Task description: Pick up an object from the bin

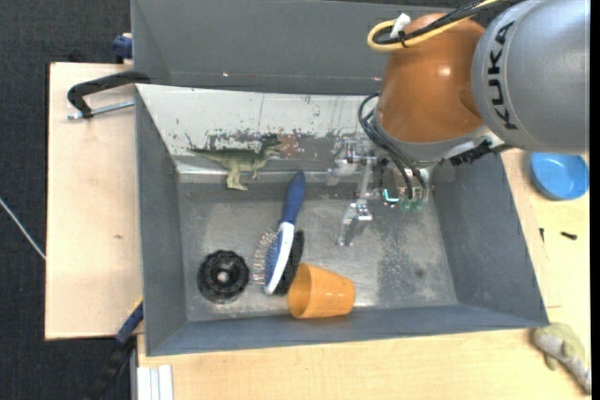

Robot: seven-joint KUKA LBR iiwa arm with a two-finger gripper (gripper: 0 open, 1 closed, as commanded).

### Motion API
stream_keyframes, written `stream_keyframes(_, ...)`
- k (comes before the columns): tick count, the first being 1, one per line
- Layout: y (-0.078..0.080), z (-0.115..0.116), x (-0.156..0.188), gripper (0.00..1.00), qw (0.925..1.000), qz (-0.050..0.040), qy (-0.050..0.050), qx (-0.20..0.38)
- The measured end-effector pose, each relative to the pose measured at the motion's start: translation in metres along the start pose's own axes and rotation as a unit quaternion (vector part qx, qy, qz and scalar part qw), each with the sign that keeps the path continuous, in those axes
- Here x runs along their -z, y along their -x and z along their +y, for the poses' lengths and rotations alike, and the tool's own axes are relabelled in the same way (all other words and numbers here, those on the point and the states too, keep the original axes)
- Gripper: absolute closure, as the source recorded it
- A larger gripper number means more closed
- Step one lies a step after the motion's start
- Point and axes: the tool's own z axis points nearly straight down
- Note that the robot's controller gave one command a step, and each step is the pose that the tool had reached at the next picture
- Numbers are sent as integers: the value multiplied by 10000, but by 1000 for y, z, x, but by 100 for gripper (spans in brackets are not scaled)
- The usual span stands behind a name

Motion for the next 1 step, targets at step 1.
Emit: stream_keyframes(1,20,73,-53,0,9745,-41,23,-2243)
